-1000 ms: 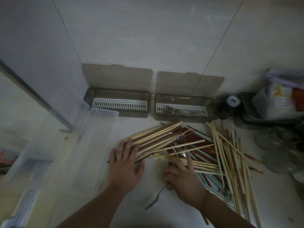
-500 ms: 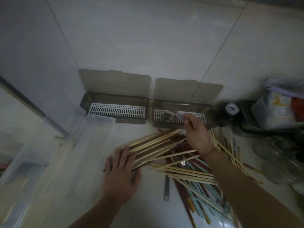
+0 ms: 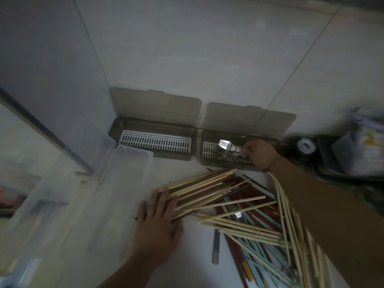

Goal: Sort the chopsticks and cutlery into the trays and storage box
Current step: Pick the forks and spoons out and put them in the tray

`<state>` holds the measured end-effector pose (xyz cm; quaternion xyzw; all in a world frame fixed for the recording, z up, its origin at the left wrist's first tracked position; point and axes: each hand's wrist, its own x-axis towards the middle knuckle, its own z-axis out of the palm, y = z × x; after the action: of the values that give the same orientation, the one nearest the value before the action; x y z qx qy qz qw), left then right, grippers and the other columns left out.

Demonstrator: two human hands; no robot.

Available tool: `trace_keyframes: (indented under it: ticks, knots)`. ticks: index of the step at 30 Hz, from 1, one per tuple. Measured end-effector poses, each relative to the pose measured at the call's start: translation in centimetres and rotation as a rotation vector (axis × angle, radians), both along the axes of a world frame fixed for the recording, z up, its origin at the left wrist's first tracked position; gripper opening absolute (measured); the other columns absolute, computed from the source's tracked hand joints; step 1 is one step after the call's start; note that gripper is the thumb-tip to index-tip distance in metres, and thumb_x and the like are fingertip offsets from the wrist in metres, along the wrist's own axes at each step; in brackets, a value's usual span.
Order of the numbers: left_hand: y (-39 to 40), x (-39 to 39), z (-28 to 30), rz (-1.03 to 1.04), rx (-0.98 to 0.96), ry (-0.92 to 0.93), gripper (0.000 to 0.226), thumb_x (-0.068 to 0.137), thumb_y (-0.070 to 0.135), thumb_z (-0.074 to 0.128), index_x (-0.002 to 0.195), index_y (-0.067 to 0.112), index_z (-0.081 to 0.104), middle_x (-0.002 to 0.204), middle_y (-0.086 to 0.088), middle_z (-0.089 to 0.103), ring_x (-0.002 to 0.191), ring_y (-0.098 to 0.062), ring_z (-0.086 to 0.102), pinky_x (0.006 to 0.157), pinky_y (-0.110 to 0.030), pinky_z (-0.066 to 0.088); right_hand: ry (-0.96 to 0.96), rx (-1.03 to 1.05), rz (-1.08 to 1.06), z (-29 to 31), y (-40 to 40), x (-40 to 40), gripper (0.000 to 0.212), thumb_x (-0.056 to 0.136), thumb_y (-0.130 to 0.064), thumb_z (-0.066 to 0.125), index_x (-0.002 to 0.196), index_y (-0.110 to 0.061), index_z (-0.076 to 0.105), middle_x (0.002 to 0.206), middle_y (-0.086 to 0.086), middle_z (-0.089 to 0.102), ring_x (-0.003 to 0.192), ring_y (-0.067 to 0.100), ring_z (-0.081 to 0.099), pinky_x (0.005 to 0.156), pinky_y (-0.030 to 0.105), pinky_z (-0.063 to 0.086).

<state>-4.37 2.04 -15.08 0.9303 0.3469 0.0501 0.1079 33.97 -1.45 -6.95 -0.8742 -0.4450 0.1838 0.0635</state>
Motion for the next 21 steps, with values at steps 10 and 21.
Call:
trace_keyframes:
  ticks: [10, 21]
  knots:
    - [0.1, 0.1, 0.1, -0.009, -0.002, 0.008, 0.064, 0.086, 0.052, 0.048, 0.142, 0.022, 0.050, 0.160, -0.006, 0.029, 0.148, -0.030, 0.020, 0.114, -0.057, 0.020, -0.105, -0.167, -0.113, -0.2, 0.4, -0.6, 0.017, 0.087, -0.033, 0.060, 0.071, -0.036, 0.062, 0.085, -0.005, 0.057, 0.079, 0.017, 0.050, 0.076, 0.031, 0.044]
    - [-0.1, 0.2, 0.3, -0.001, 0.001, -0.025, 0.064, 0.085, 0.052, 0.048, 0.141, 0.021, 0.051, 0.158, -0.006, 0.033, 0.146, -0.032, 0.025, 0.114, -0.058, 0.023, -0.113, 0.328, -0.040, 1.6, -11.6, -15.0, 0.013, 0.086, -0.031, 0.057, 0.075, -0.030, 0.061, 0.067, -0.009, 0.059, 0.060, 0.007, 0.056, 0.051, 0.018, 0.039]
